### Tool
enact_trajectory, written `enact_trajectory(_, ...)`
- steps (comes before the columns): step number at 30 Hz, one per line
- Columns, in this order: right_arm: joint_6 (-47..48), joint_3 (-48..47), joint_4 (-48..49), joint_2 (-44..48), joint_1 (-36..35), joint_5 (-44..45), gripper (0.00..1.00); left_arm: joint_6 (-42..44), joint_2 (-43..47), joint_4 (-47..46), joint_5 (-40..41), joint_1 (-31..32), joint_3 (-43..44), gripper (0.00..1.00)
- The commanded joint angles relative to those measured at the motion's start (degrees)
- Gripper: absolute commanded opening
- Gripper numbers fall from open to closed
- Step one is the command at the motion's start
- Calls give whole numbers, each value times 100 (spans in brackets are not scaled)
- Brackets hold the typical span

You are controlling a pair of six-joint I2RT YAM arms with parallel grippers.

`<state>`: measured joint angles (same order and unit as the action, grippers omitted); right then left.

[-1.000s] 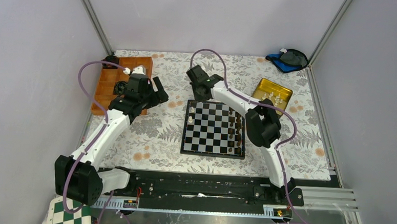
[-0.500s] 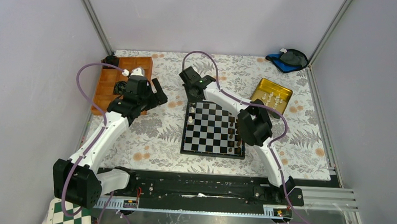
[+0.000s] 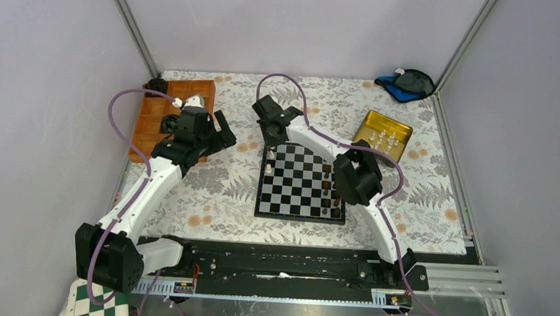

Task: Set up the chess pieces on the board
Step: Place the chess piece on the chessboard.

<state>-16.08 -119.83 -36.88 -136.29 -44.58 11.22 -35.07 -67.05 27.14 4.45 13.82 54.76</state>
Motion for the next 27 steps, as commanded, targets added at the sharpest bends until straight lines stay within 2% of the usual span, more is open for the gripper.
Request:
enact_trajectory(1,100,-244,6,-111,-51,-44,1,-22,-28,-6,91,-11,-62,91)
enact_trajectory(19,105,-189,146,-161,-42,11,3,48,-119,-1,56,-12,-45,91)
enact_trajectory(22,118,-173,154,-158,-27,11,8,67,-141,0,56,-11,-36,91)
enact_trajectory(27,147,-235,166,-177,-25,-31,25,105,-205,-4,56,-12,-2,91)
